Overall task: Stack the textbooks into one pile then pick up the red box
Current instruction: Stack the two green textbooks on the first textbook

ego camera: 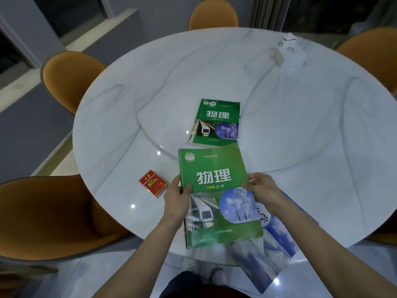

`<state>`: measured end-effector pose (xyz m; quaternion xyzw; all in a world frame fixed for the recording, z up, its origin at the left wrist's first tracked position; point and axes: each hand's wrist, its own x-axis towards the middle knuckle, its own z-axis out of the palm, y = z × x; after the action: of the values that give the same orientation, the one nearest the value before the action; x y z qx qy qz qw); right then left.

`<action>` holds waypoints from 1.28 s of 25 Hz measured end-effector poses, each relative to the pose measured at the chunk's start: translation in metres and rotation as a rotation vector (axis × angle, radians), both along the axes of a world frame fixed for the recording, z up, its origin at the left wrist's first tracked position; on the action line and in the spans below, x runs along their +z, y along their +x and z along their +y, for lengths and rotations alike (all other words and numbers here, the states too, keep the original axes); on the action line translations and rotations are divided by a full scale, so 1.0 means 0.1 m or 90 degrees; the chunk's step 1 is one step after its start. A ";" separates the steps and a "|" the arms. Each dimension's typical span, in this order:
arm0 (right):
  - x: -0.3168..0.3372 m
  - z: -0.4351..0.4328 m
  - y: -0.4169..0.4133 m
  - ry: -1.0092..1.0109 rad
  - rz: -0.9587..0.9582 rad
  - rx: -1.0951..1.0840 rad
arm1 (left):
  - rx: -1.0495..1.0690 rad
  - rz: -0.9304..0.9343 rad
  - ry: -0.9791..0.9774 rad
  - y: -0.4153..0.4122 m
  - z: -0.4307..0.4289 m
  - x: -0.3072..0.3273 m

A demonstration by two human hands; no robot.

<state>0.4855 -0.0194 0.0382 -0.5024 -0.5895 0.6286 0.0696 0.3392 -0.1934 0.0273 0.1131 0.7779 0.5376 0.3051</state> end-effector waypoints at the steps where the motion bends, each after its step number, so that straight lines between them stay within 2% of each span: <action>1: 0.09 0.07 -0.06 0.010 0.015 -0.015 | -0.004 0.008 0.015 -0.09 0.10 0.08; 8: 0.48 0.57 -0.60 0.043 0.079 -0.071 | -0.023 0.047 0.036 -0.86 0.77 0.39; 17: 0.55 1.26 -1.42 0.108 0.060 -0.173 | -0.094 0.062 0.035 -1.82 1.74 0.47; 23: 0.32 1.75 -1.79 0.104 0.062 -0.218 | -0.105 0.118 0.003 -2.20 2.36 0.40; 32: -0.30 2.13 -2.04 0.115 -0.051 -0.218 | -0.114 0.098 -0.079 -2.34 2.75 -0.12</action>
<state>0.2810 0.1936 0.0082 -0.6114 -0.5518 0.5319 0.1967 0.1048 0.0817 0.0150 0.2040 0.8176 0.4487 0.2977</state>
